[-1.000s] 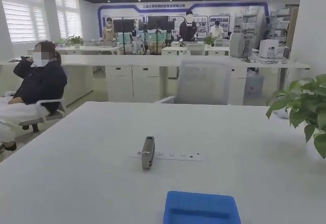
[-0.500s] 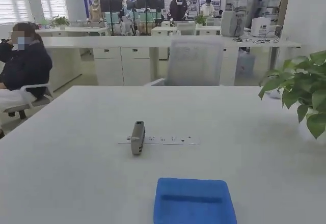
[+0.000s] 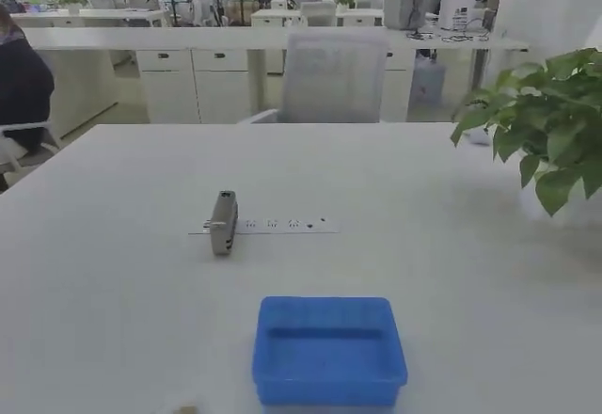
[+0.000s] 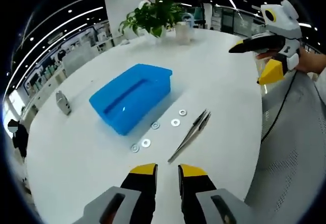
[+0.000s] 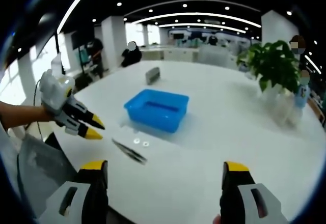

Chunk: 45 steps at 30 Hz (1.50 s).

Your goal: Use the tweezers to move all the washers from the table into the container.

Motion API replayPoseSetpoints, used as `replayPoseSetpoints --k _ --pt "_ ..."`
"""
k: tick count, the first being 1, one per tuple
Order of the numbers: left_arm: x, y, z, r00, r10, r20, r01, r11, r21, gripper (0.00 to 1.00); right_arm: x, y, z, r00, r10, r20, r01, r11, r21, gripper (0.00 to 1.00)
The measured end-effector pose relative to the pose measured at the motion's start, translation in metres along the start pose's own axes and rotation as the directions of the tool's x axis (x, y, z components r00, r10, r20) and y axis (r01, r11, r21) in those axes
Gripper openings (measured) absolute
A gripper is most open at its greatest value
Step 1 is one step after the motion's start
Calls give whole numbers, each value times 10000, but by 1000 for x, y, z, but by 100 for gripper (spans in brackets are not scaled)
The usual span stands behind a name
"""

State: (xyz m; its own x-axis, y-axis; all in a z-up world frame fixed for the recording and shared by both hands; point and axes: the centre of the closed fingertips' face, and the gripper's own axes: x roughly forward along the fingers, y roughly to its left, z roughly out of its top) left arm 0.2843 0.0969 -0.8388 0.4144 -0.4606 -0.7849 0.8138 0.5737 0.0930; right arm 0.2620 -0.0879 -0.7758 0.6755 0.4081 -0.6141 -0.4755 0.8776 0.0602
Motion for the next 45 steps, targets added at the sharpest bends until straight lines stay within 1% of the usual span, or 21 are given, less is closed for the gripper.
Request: replayPoseSetpoints --k 1,3,5,9,11,13,15,18,22,24,25,26,28,29,31,32,36,39,41,43,45 --pt "2 0 -1 9999 -37 -116 37 10000 -15 13 0 1 -1 10000 19 -18 -19 10000 -10 92" --pt "8 -1 0 9997 -216 -149 215 9998 -51 12 1 2 -1 10000 50 -74 -51 10000 -45 92" --pt "12 -1 0 9996 -235 -162 235 9997 0 9 1 3 -1 10000 47 -75 -47 10000 -78 91" --pt "19 0 -1 9990 -346 -293 354 9990 280 2 1 3 0 10000 60 -42 -60 10000 -49 91" --pt "22 -1 -3 9979 -486 -429 506 9976 469 1 1 4 0 10000 62 -49 -63 10000 -35 91" --pt "23 -2 -2 9973 -605 -414 630 9959 644 0 0 4 0 10000 58 -44 -58 10000 -37 91" --pt "25 -3 -4 9965 -649 -532 690 9945 794 0 0 4 0 10000 50 -44 -50 10000 -42 91" --pt "27 -6 -6 9937 -893 -671 966 9886 1153 0 0 4 1 10000 47 -17 -47 10000 -42 91" --pt "28 -8 -8 9914 -1016 -827 1128 9833 1432 0 -1 5 1 10000 55 -16 -55 10000 -66 91" --pt "29 -11 -7 9900 -1170 -791 1288 9777 1658 0 -2 6 2 10000 67 5 -67 9999 -108 91" --pt "27 -13 -7 9888 -1237 -832 1376 9721 1899 0 -2 6 2 10000 83 19 -83 9999 -114 91" --pt "26 -14 -7 9888 -1250 -811 1392 9693 2028 0 -3 7 3 9999 103 46 -102 9999 -120 91" --pt "22 -16 -3 9898 -1236 -705 1364 9649 2245 0 -3 10 4 9998 176 70 -175 9997 -160 91" --pt "18 -17 0 9902 -1239 -640 1359 9605 2428 0 -2 11 5 9997 221 61 -220 9996 -190 91" --pt "11 -21 4 9903 -1278 -539 1373 9576 2531 0 -2 15 5 9994 334 29 -333 9991 -265 89" --pt "9 -21 5 9903 -1292 -518 1382 9572 2543 0 -1 19 6 9986 524 6 -523 9980 -355 87" --pt "-9 -31 17 9911 -1318 -206 1324 9522 2754 0 1 35 8 9936 1128 -88 -1131 9908 -738 82" --pt "-25 -39 25 9907 -1358 -62 1320 9509 2801 0 2 49 9 9866 1612 -255 -1630 9797 -1167 75" --pt "-34 -41 31 9910 -1322 190 1211 9493 2900 0 3 56 9 9825 1833 -342 -1863 9725 -1394 71" --pt "-42 -45 35 9905 -1340 315 1191 9489 2921 0 5 66 8 9725 2266 -544 -2326 9575 -1703 66" --pt "-50 -48 38 9904 -1335 364 1170 9487 2938 0 7 76 7 9600 2678 -822 -2792 9386 -2026 58"
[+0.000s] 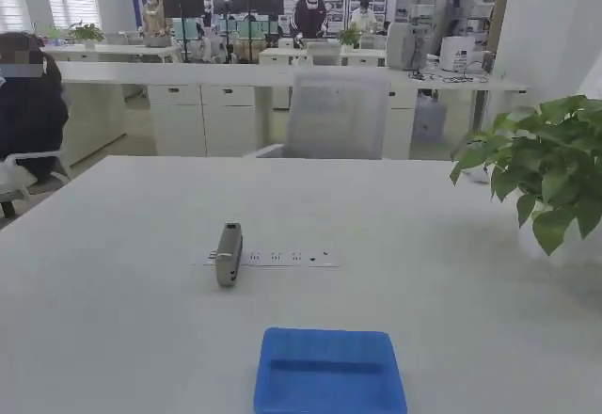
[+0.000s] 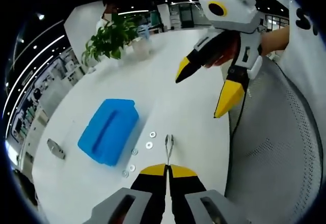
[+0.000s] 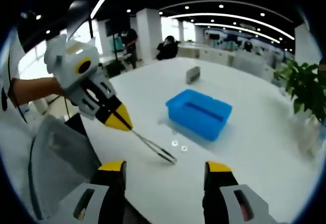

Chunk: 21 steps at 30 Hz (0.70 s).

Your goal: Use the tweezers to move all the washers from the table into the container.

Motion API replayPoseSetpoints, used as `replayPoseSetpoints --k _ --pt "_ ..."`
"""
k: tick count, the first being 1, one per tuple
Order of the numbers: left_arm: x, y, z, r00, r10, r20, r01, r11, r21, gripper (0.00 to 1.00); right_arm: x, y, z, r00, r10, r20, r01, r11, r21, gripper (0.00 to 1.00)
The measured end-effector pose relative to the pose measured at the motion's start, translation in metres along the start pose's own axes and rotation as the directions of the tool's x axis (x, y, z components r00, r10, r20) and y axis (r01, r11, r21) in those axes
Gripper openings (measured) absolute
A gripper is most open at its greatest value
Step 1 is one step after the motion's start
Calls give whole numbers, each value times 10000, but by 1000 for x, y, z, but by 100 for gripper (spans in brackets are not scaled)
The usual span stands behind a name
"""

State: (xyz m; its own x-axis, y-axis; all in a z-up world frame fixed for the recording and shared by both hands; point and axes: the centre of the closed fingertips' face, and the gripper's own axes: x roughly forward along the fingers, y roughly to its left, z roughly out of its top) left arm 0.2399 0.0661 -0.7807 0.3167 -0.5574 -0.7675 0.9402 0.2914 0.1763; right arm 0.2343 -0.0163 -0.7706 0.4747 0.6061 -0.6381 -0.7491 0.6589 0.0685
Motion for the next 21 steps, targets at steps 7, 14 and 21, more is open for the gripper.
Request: replayPoseSetpoints --k 7,14,21 --pt "-16 -8 15 9998 22 188 -29 9992 395 0 24 30 5 9903 1269 -563 -1339 9801 -1467 34" --pt "-24 -10 24 9997 -104 199 88 9972 748 0 49 52 17 9696 2318 -788 -2440 9410 -2345 21" --pt "-26 -12 26 9996 -270 -14 270 9921 1225 0 66 63 20 9508 2795 -1334 -3088 8894 -3370 9"
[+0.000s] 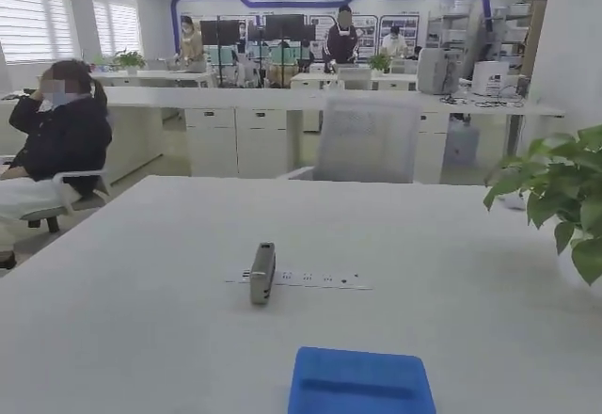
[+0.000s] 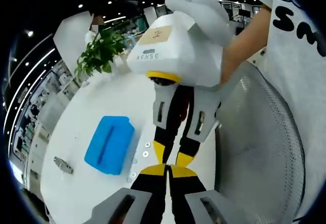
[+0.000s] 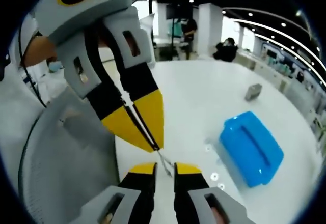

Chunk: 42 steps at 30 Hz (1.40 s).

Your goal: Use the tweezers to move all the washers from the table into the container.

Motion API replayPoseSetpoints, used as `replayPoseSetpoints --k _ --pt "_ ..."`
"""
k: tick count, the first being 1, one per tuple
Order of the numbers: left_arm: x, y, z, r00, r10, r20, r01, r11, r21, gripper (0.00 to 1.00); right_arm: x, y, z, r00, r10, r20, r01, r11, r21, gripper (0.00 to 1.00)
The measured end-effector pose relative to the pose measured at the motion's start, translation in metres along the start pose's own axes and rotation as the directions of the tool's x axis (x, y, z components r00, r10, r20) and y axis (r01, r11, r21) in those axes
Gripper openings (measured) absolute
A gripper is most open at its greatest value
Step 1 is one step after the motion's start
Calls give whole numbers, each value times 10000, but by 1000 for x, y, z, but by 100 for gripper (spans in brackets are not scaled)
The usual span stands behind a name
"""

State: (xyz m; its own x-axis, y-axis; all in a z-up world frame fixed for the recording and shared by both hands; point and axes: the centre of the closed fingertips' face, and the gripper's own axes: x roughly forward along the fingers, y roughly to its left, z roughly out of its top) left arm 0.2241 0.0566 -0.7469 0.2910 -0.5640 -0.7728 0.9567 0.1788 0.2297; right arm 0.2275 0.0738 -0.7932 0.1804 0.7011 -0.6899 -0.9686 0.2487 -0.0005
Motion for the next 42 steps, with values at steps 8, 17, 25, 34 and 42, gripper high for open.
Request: replayPoseSetpoints --k 8,17,25,34,42 --pt "1 -3 1 9995 -281 -144 287 9985 469 0 10 2 -2 9996 225 -169 -235 9977 -641 4" --pt "1 8 4 9923 1029 686 -916 9843 -1512 4 6 -3 -6 9998 -125 -172 108 9954 -956 1" --pt "-26 23 -31 9225 3803 654 -3089 8293 -4656 17 0 -11 -12 9994 -342 62 342 9994 -48 1" --pt "-48 24 -82 8027 5913 -779 -5042 6029 -6183 43 -5 -33 -2 9973 -405 616 293 9846 1721 1" --pt "-43 14 -100 7920 5915 -1509 -5412 5661 -6218 50 0 -65 21 9957 -796 473 719 9868 1451 1"
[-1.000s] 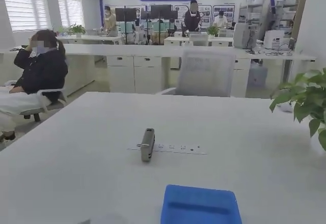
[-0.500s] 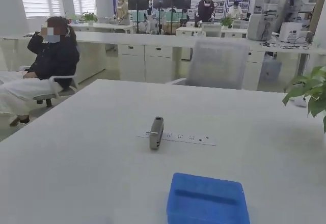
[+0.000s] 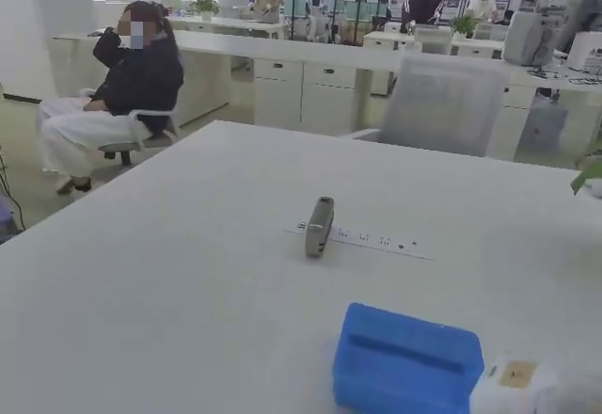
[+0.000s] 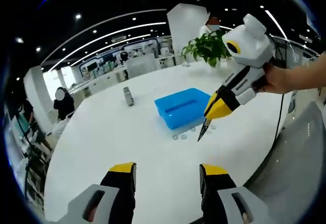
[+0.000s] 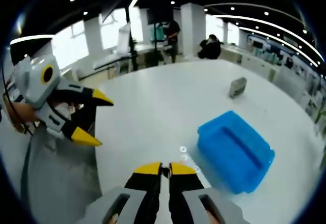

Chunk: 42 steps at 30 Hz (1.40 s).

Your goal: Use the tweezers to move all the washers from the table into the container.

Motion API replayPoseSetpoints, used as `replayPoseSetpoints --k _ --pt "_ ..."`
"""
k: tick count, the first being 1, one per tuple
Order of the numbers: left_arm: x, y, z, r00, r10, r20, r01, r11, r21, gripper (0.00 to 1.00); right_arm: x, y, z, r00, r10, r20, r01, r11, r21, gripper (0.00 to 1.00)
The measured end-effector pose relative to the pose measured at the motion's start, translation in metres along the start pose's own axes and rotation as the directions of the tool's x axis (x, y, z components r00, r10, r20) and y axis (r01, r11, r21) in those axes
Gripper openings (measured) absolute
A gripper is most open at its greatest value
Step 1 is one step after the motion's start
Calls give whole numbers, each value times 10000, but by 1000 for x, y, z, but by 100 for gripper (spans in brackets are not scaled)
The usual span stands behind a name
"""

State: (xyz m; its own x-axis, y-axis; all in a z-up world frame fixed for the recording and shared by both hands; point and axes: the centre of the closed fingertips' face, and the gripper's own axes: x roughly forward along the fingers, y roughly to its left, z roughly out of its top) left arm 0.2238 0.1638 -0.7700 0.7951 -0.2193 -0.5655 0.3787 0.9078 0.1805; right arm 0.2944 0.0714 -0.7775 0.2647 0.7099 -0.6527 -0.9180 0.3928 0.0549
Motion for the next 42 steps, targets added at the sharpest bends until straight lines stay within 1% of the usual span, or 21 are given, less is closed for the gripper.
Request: replayPoseSetpoints --k 3,5,6,7,9,11,15,17,20,23,27,28,32,34,36,37,38,39,40,41,42 --pt "1 3 0 9999 147 43 -147 9999 -13 50 7 -7 6 9997 -96 -220 91 9997 -224 1" --pt "3 5 -2 9998 173 38 -172 9998 -80 47 12 -11 10 9991 -173 -381 160 9992 -361 1" --pt "4 4 -5 9997 202 -112 -202 9998 7 47 13 -12 12 9989 -170 -429 153 9991 -407 1" --pt "3 4 -6 9996 245 -144 -243 9996 112 47 16 -13 15 9986 -190 -493 165 9986 -497 1" --pt "4 2 -7 9994 233 -236 -226 9992 327 46 22 -17 17 9968 -243 -765 195 9978 -639 1" --pt "4 2 -9 9991 283 -307 -266 9982 537 45 28 -22 19 9953 -342 -903 274 9967 -764 1" --pt "4 4 -10 9987 377 -344 -356 9976 588 44 38 -28 26 9929 -450 -1103 360 9960 -819 1" --pt "4 7 -11 9981 478 -392 -456 9975 545 44 42 -31 26 9901 -563 -1284 455 9953 -856 1" --pt "4 8 -11 9979 534 -376 -512 9971 563 45 48 -34 23 9840 -770 -1609 595 9921 -1109 1" --pt "5 8 -11 9977 556 -386 -532 9968 596 45 54 -34 21 9810 -716 -1801 531 9930 -1055 1" --pt "5 8 -12 9974 575 -442 -547 9965 639 45 60 -35 18 9727 -756 -2194 531 9929 -1066 1" --pt "5 9 -13 9971 590 -475 -559 9964 643 45 60 -36 21 9743 -756 -2121 543 9931 -1042 1" --pt "6 9 -14 9967 613 -533 -577 9961 669 44 66 -37 25 9707 -655 -2314 440 9943 -970 1" --pt "6 9 -15 9965 630 -550 -592 9959 690 44 66 -36 25 9707 -728 -2289 481 9926 -1119 1" --pt "6 10 -15 9963 651 -563 -611 9957 698 43 67 -35 26 9741 -927 -2064 671 9895 -1278 2" --pt "6 10 -15 9962 655 -573 -615 9957 692 43 67 -35 27 9766 -1034 -1886 793 9881 -1316 2" --pt "6 10 -16 9961 657 -584 -617 9957 686 43 67 -35 27 9804 -1219 -1546 1016 9859 -1329 2" --pt "6 11 -16 9961 659 -592 -618 9957 683 43 67 -35 28 9817 -1276 -1413 1092 9853 -1311 2" --pt "6 11 -16 9961 671 -570 -631 9956 686 43 67 -36 28 9842 -1439 -1028 1309 9837 -1233 2" --pt "6 11 -15 9963 685 -526 -649 9956 680 43 66 -36 28 9859 -1508 -720 1415 9826 -1200 2" --pt "6 11 -15 9963 688 -517 -653 9956 666 42 66 -36 27 9860 -1548 -625 1468 9823 -1166 2"
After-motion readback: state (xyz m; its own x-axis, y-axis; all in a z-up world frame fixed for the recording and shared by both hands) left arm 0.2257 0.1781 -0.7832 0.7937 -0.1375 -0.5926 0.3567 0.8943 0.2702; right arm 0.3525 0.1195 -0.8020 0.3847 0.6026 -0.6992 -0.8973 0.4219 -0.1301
